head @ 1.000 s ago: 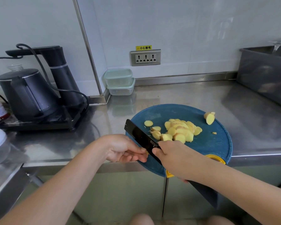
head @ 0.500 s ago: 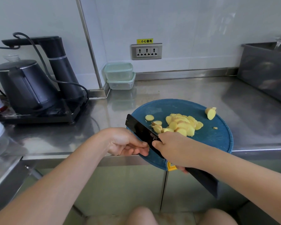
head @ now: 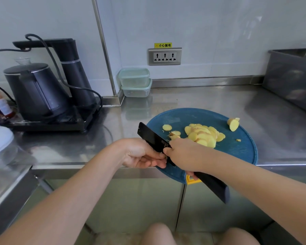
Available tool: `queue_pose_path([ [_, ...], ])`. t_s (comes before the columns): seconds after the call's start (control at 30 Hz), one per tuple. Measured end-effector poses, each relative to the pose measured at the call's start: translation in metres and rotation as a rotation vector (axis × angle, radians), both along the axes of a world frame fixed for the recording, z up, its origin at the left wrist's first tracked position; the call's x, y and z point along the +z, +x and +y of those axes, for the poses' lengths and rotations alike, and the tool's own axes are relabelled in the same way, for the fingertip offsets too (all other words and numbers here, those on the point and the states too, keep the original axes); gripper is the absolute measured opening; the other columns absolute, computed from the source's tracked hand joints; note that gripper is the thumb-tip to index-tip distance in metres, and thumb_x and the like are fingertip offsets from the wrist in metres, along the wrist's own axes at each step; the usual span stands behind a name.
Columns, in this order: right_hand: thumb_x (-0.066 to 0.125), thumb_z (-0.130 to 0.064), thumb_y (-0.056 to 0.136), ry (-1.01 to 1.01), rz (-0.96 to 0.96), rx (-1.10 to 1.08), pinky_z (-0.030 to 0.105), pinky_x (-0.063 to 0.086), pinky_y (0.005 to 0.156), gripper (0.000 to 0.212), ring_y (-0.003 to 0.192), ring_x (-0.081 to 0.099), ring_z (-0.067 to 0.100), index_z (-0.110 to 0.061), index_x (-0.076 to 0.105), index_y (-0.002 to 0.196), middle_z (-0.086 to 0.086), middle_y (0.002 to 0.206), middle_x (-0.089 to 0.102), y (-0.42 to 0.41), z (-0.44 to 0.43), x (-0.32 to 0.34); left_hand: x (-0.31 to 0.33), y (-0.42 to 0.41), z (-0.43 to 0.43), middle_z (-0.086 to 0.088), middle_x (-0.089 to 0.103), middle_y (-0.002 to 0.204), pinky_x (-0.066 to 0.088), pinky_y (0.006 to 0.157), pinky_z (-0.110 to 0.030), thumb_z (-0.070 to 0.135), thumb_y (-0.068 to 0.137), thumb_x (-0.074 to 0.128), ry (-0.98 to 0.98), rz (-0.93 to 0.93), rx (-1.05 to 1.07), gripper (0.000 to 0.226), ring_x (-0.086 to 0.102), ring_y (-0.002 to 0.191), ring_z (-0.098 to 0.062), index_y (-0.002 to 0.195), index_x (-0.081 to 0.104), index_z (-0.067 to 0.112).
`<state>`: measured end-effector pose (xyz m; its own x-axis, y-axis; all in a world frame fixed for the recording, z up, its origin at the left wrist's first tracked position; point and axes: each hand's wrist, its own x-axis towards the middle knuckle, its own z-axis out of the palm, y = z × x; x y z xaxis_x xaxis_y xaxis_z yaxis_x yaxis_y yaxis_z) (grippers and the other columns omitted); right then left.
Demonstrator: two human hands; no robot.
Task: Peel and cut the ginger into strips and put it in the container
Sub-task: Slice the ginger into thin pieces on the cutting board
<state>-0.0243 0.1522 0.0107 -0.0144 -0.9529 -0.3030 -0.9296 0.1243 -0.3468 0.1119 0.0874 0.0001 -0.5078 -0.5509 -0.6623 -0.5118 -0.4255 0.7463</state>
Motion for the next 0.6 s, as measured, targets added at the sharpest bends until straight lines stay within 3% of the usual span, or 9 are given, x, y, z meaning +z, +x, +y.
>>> queue_pose_path([
  [0.1, 0.033, -0.03, 0.103, -0.028, -0.109, -0.052, 0.022, 0.036, 0.051, 0.029, 0.056, 0.041, 0.011, -0.01, 0.049, 0.087, 0.0, 0.068, 0.045, -0.02, 0.004, 0.0, 0.001, 0.002, 0.002, -0.005, 0.072, 0.07, 0.046, 0.043, -0.01, 0.011, 0.089, 0.062, 0.002, 0.006, 0.014, 0.009, 0.059, 0.046, -0.002, 0.086, 0.068, 0.005],
  [0.3, 0.041, -0.01, 0.1, 0.116, -0.296, -0.098, 0.03, 0.041, 0.046, 0.017, 0.041, 0.039, 0.017, -0.003, 0.049, 0.113, 0.008, 0.06, 0.042, -0.041, 0.014, 0.02, 0.003, 0.002, 0.008, -0.006, 0.073, 0.073, 0.046, 0.044, -0.011, 0.013, 0.088, 0.063, -0.041, 0.003, 0.043, 0.012, 0.06, 0.048, -0.003, 0.089, 0.069, 0.003],
  [0.37, 0.043, -0.004, 0.097, 0.1, -0.327, -0.095, 0.029, 0.04, 0.043, 0.016, 0.037, 0.036, 0.016, -0.004, 0.049, 0.113, 0.007, 0.056, 0.04, -0.045, 0.013, 0.02, 0.003, 0.002, 0.013, -0.007, 0.073, 0.076, 0.046, 0.044, -0.011, 0.015, 0.088, 0.065, -0.094, -0.003, 0.049, 0.013, 0.06, 0.049, -0.003, 0.09, 0.07, 0.003],
  [0.53, 0.046, -0.005, 0.093, 0.043, -0.403, -0.103, 0.025, 0.039, 0.039, 0.011, 0.034, 0.036, 0.015, -0.015, 0.05, 0.093, 0.008, 0.053, 0.04, -0.055, 0.01, 0.024, 0.0, -0.005, 0.033, 0.0, 0.069, 0.062, 0.042, 0.045, -0.015, 0.026, 0.081, 0.074, -0.451, -0.176, 0.063, 0.019, 0.058, 0.047, -0.006, 0.081, 0.067, 0.008],
  [0.6, 0.045, -0.007, 0.091, 0.013, -0.425, -0.083, 0.026, 0.04, 0.042, 0.014, 0.037, 0.037, 0.017, -0.017, 0.051, 0.098, 0.011, 0.058, 0.042, -0.061, 0.011, 0.027, -0.002, -0.011, 0.038, 0.004, 0.067, 0.058, 0.041, 0.051, -0.017, 0.037, 0.079, 0.074, -0.646, -0.347, 0.006, 0.026, 0.057, 0.047, -0.005, 0.073, 0.064, 0.014],
])
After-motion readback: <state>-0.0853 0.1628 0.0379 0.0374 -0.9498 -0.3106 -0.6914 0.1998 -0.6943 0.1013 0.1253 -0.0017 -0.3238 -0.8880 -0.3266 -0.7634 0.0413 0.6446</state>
